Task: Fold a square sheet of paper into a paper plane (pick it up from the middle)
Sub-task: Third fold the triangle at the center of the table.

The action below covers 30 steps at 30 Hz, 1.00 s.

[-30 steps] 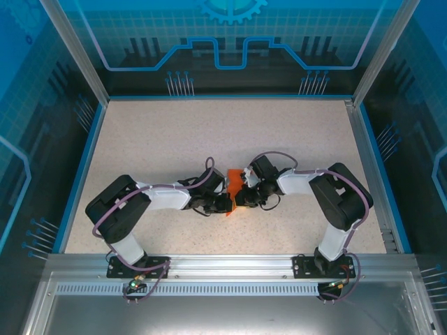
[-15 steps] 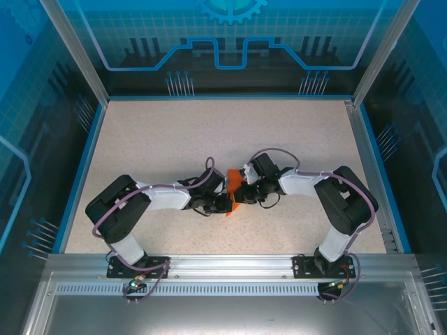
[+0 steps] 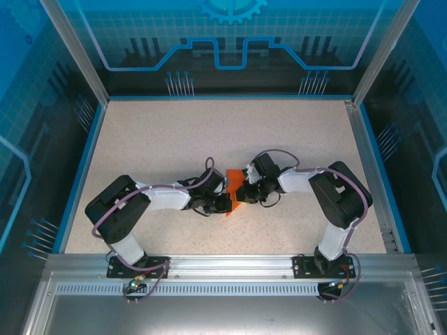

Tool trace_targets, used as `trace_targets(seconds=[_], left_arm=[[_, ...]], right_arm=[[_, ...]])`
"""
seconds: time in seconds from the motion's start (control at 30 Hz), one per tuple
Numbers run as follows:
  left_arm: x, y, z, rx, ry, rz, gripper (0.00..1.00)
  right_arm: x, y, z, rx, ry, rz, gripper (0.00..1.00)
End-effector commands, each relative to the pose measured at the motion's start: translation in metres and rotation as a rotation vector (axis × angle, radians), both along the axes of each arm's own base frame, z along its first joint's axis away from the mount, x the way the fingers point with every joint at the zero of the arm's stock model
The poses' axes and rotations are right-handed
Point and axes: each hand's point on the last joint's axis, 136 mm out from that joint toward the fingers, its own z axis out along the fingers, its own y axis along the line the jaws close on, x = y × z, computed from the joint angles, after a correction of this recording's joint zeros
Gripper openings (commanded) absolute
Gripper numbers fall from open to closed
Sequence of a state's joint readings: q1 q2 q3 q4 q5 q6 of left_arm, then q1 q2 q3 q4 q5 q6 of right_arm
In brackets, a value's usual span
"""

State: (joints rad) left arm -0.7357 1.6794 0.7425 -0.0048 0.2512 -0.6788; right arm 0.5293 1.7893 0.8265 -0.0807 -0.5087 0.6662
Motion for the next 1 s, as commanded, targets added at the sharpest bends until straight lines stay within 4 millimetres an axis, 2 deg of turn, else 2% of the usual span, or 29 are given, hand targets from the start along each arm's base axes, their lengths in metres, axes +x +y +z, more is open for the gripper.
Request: trace_targets(seconds=[0.0,0.3,0.5,0.63,0.7,0.83,0.97], left_arm=[[-0.030,0.044,-0.041,0.191,0.104,0.019,0.05],[-0.031,0.045,-0.043,0.195,0.109,0.014,0.05],[-0.030,0.043,-0.042,0.193,0.105,0.007,0.05],[-0.028,0.041,-0.040,0.187,0.102,0.001,0.05],[-0.027,0.040,-0.039,0.185,0.097,-0.004,0.05],[-0.026,0.038,-0.036,0.179,0.090,-0.004,0.06],[-0.025,0.037,-0.035,0.175,0.092,-0.005,0.06]], right_arm=[[0.028,-0.025,-0.009,-0.060,-0.031,-0.091,0.12],[0.048,-0.048,-0.012,-0.016,-0.026,-0.161,0.13],[0.059,-0.055,-0.004,0.010,-0.048,-0.180,0.14],[0.062,-0.050,0.014,0.055,-0.078,-0.166,0.15],[0.062,-0.047,0.030,0.078,-0.116,-0.151,0.17],[0.052,-0.037,0.049,0.099,-0.148,-0.106,0.18],[0.034,-0.015,0.046,0.116,-0.114,-0.043,0.18]])
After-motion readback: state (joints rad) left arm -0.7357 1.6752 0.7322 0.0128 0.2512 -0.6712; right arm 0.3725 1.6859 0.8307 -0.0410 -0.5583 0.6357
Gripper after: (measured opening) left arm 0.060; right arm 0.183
